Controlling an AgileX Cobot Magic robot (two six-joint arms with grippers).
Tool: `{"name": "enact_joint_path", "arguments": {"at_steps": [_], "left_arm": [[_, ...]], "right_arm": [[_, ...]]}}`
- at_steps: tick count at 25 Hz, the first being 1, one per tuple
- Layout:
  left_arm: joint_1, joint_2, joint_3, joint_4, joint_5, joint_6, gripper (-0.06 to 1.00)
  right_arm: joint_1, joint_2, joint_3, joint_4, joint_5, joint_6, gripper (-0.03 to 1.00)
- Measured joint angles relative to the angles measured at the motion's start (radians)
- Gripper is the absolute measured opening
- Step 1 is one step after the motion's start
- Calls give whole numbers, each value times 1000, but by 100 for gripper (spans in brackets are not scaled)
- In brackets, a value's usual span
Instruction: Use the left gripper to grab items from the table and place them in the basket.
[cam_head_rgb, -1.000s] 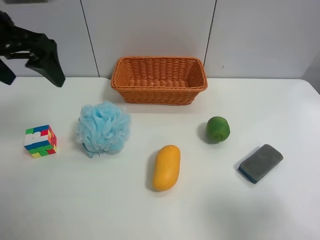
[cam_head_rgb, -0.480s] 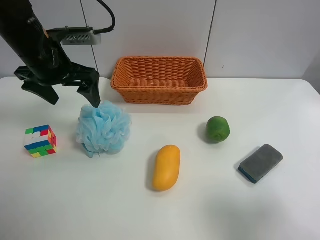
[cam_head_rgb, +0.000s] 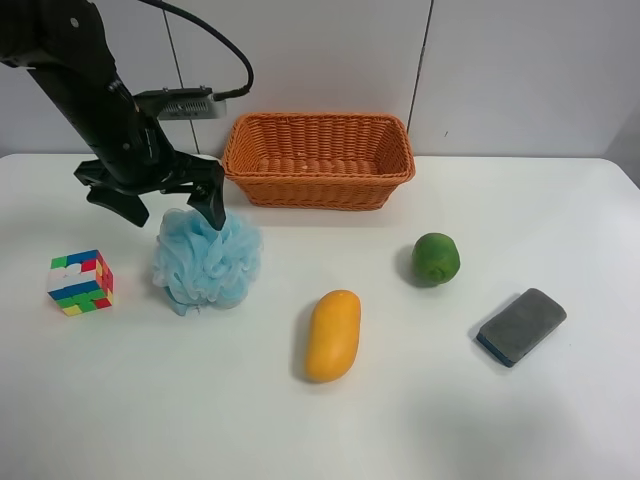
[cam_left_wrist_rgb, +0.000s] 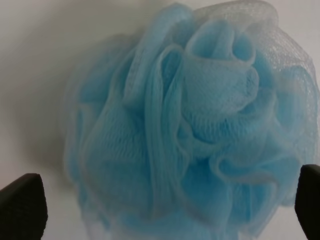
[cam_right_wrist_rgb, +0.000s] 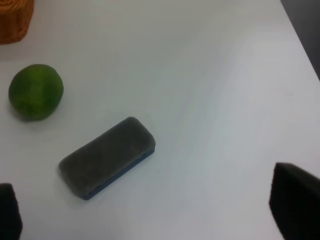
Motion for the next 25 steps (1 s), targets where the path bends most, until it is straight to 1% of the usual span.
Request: {"name": "enact_joint_path", "arguments": {"at_steps": [3, 7, 11, 17, 22, 24, 25], "left_arm": [[0, 40, -1, -25, -22, 23, 99], [0, 92, -1, -38, -48, 37, 99], [0, 145, -2, -51, -78, 42, 99], [0, 215, -2, -96, -128, 60, 99], [0, 257, -4, -118, -158, 67, 99], [-1, 269, -4, -125, -163, 70, 97], [-1, 270, -4, -132, -164, 77, 93]], "right_arm": [[0, 0, 0, 0, 0, 0, 99], [0, 0, 0, 0, 0, 0, 99], [0, 0, 0, 0, 0, 0, 99], [0, 0, 0, 0, 0, 0, 99], [0, 0, 0, 0, 0, 0, 99], [0, 0, 0, 0, 0, 0, 99], [0, 0, 0, 0, 0, 0, 99]]}}
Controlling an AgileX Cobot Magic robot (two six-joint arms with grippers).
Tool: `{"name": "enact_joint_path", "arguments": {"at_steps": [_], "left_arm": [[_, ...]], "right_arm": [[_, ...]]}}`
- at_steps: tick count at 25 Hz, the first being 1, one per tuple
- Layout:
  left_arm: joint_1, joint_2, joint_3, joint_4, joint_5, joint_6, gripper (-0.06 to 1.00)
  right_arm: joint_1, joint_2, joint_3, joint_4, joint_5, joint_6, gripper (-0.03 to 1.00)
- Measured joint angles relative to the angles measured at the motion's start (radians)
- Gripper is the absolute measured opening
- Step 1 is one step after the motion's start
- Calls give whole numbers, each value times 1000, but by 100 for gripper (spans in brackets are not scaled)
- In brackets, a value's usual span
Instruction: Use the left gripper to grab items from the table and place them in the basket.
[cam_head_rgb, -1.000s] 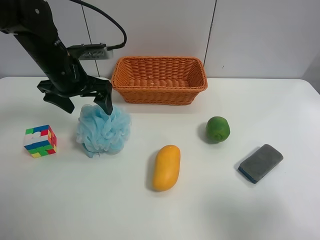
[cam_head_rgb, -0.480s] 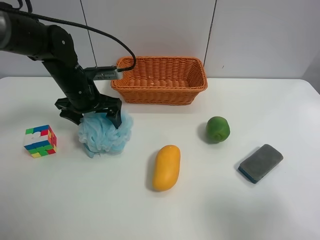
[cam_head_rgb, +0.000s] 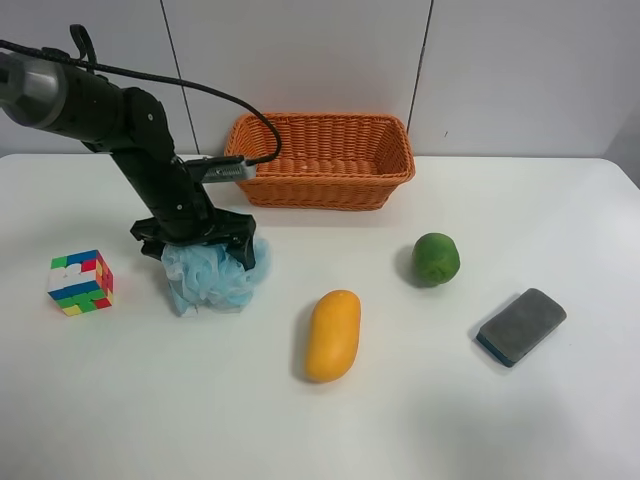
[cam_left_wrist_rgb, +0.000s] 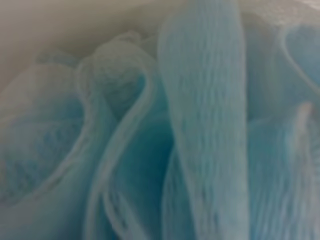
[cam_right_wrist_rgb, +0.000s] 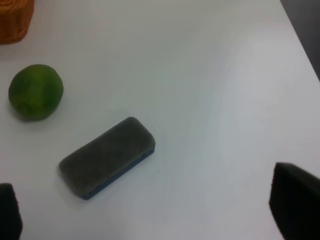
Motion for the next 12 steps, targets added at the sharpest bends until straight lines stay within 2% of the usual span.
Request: {"name": "enact_joint_path", "arguments": {"at_steps": [2, 5, 6, 12], "left_arm": [[0, 2, -2, -21, -1, 13, 82], [-1, 2, -4, -52, 0, 46, 56], [-1, 2, -5, -55, 2, 51, 54], [-1, 2, -6, -61, 6, 58, 54]], "right_arm": [[0, 0, 0, 0, 0, 0, 99], [0, 0, 0, 0, 0, 0, 99], [0, 0, 0, 0, 0, 0, 99], [0, 0, 0, 0, 0, 0, 99]]}}
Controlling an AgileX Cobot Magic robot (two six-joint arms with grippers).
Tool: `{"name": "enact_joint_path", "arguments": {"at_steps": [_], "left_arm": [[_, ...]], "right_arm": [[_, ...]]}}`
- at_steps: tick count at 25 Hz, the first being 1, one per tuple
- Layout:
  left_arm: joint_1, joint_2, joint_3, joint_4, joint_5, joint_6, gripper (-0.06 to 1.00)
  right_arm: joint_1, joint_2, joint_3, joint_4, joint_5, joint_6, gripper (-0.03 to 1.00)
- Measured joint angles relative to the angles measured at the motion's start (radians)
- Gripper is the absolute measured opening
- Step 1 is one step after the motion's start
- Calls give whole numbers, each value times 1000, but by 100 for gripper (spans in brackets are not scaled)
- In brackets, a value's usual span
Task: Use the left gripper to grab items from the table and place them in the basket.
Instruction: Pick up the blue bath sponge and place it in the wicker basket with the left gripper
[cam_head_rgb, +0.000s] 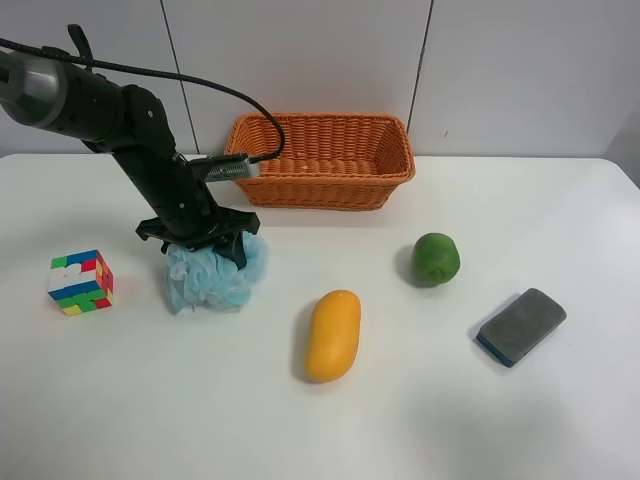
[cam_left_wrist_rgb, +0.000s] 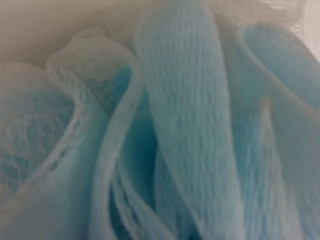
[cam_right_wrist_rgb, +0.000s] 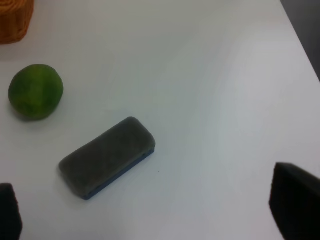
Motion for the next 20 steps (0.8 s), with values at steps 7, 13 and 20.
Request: {"name": "enact_joint_path", "arguments": {"at_steps": [7, 13, 20], "left_arm": [[0, -74, 1, 31, 57, 1, 54], [0, -235, -1, 53, 73, 0, 52], [0, -286, -202, 100, 254, -20, 52]], "right_arm": [[0, 0, 0, 0, 0, 0, 99], [0, 0, 0, 0, 0, 0, 99], [0, 0, 0, 0, 0, 0, 99]]}}
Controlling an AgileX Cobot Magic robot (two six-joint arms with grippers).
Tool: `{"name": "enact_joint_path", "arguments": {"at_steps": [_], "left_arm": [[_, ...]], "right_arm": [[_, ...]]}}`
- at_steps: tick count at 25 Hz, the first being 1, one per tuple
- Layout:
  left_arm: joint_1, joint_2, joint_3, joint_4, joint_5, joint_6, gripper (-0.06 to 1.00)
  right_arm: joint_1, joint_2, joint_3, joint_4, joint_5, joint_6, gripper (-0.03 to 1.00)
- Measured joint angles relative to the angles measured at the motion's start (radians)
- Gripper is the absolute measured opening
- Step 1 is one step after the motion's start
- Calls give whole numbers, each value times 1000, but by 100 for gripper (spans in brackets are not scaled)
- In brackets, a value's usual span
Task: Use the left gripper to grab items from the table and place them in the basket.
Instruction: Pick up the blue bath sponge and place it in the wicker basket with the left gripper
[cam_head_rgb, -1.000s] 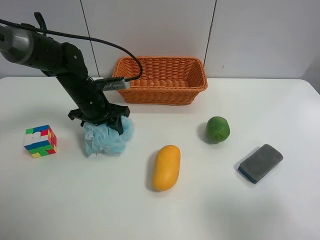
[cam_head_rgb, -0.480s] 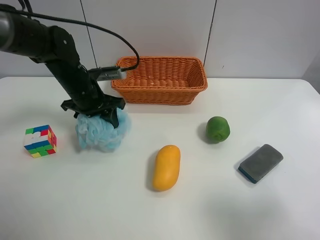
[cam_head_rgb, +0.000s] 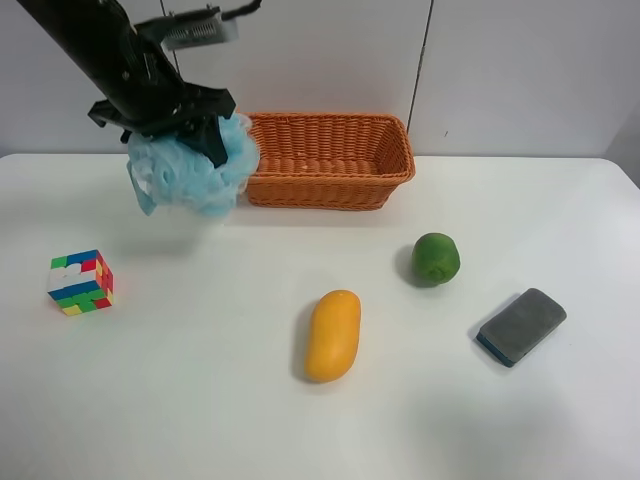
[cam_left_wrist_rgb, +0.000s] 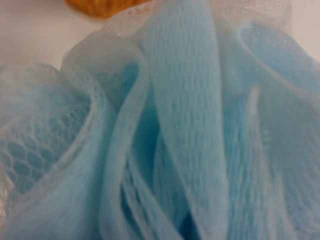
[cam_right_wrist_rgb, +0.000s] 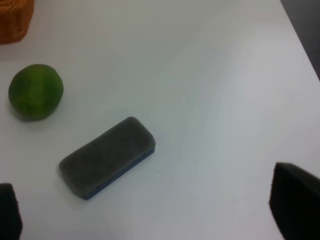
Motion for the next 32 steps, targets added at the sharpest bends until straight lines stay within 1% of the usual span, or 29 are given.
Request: {"name": "enact_joint_path", "arguments": {"at_steps": [2, 7, 12, 18, 22, 27, 32], "left_arm": [[0, 18, -84, 11, 43, -6, 52], [0, 119, -291, 20, 91, -7, 52], [0, 258, -477, 5, 95, 6, 51], [0, 414, -661, -57, 71, 61, 51], [0, 492, -708, -102, 8, 113, 51], [0, 558, -709, -143, -96, 178, 51], [0, 618, -709, -169, -175, 249, 51]], "right_arm": [[0, 0, 0, 0, 0, 0, 99], [0, 0, 0, 0, 0, 0, 99], [0, 0, 0, 0, 0, 0, 99], [0, 0, 0, 0, 0, 0, 99], [0, 0, 0, 0, 0, 0, 99], [0, 0, 0, 0, 0, 0, 99], [0, 0, 0, 0, 0, 0, 99]]}}
